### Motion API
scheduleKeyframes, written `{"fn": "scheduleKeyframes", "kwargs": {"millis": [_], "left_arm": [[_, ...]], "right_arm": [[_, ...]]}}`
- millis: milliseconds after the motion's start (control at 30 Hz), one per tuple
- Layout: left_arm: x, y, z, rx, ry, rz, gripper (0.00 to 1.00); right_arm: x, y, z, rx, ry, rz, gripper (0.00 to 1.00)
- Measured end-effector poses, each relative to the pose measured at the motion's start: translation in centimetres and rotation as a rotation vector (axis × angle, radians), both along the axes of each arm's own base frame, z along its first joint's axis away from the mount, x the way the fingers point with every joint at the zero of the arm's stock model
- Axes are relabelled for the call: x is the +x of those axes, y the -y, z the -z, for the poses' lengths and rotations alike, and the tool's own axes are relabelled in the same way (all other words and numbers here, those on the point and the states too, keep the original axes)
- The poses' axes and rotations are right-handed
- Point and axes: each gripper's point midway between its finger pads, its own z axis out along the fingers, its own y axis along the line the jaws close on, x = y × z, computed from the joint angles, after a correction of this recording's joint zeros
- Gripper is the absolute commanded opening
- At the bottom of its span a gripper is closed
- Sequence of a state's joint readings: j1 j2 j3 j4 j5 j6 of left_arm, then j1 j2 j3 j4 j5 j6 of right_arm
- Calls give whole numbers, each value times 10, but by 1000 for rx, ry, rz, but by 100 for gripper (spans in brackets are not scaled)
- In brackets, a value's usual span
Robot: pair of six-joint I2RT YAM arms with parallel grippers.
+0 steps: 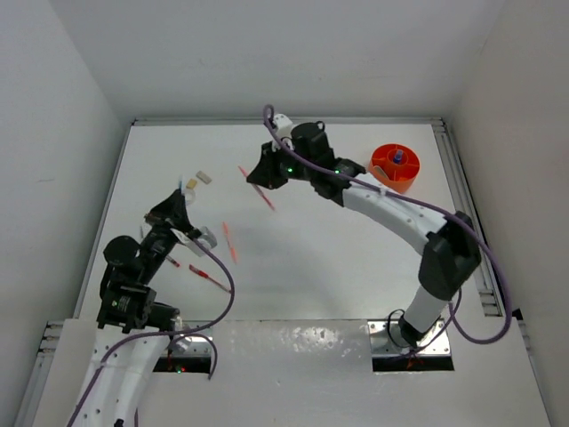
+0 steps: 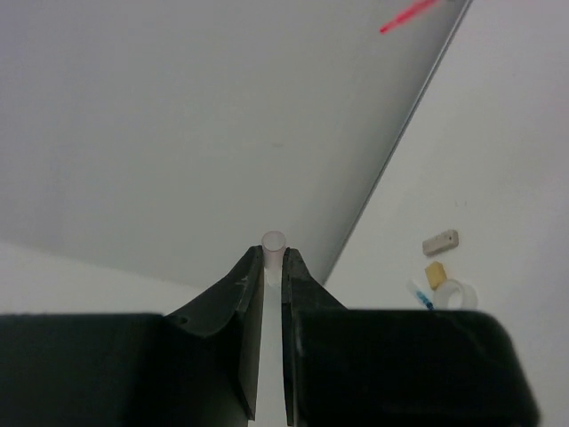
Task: Sort the stationery into containers
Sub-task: Close the pen cap on the pen.
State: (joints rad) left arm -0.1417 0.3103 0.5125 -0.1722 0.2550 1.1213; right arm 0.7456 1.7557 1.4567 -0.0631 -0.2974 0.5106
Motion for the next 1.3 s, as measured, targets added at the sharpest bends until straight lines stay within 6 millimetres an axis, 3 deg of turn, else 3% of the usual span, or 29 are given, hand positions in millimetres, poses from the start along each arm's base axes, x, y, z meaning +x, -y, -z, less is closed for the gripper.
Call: {"fn": "scheduleKeyframes", "kwargs": {"millis": [100, 267, 367, 467, 667, 833, 1033, 1300], "left_arm": [[13, 21, 9, 170, 50, 122, 0], [34, 47, 32, 420, 124, 268, 0], [42, 59, 32, 541, 217, 312, 0], [49, 70, 41, 636, 280, 350, 0], [54, 80, 32, 708, 373, 357, 0], [58, 82, 39, 724, 358, 369, 0], [60, 82, 51, 735, 311, 386, 0], [59, 83, 63, 738, 268, 408, 0]], "right_arm": [[-7, 34, -9, -47, 46, -30, 0], [-26, 69, 21, -143, 0, -76, 0], [-30, 80, 34, -175, -36, -83, 0], [-29, 83, 34, -174, -40, -83, 0], [-26, 73, 22, -110, -29, -90, 0], [-22, 48, 20, -62, -47, -149, 0], [-40, 26, 34, -40, -108, -243, 0], [-57, 10, 26, -6, -121, -295, 0]]}}
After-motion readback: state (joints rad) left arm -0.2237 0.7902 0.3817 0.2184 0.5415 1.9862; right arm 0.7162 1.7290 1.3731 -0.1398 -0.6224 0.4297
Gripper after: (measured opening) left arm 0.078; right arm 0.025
